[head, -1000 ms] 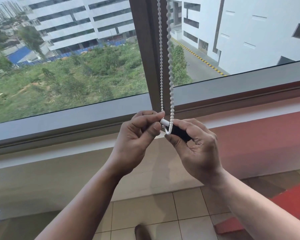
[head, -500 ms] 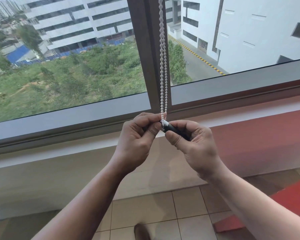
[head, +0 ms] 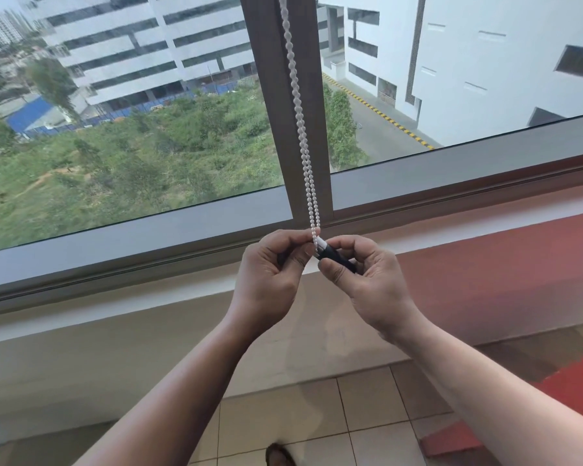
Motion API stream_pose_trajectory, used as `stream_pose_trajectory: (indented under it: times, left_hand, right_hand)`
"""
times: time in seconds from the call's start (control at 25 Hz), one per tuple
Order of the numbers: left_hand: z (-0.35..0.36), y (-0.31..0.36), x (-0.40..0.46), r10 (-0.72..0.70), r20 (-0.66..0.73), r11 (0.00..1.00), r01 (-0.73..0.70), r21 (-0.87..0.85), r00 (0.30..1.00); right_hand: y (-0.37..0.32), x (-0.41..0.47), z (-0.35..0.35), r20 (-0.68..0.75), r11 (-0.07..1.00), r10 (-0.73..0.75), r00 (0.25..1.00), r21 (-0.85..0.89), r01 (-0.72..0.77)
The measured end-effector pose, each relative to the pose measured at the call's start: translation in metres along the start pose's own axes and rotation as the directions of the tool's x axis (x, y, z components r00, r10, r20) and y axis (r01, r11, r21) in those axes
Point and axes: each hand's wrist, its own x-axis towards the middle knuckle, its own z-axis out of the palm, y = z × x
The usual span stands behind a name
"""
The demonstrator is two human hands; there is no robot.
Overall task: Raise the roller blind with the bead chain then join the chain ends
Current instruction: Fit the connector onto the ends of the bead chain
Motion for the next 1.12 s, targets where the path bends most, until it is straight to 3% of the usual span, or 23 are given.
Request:
stream_pose_trajectory:
  times: [0.16, 0.32, 0.6, 1.12]
  left_hand:
    - [-0.009, -0.014, 0.018, 0.067, 0.057, 0.990, -0.074, 0.121, 0.996]
    - [-0.011, -0.026, 0.040, 0.087, 0.074, 0.988, -0.096, 0.124, 0.993]
    - [-0.023, -0.049, 0.108, 0.078, 0.066, 0.982, -0.088, 0.166, 0.995]
    - [-0.030, -0.077, 0.171, 0.055, 0.150, 0.990, -0.073, 0.116, 0.987]
  right_hand:
    - [0.011, 0.020, 0.004, -0.015, 0.989, -0.011, 1.000, -0.149, 0.008]
    - [0.023, 0.045, 0.013, -0.023, 0.959, -0.043, 0.999, -0.281, 0.034]
    - [0.026, 0.104, 0.025, -0.086, 0.809, -0.079, 0.993, -0.587, 0.014]
    - [0.031, 0.157, 0.028, -0.178, 0.679, -0.092, 0.980, -0.731, -0.070]
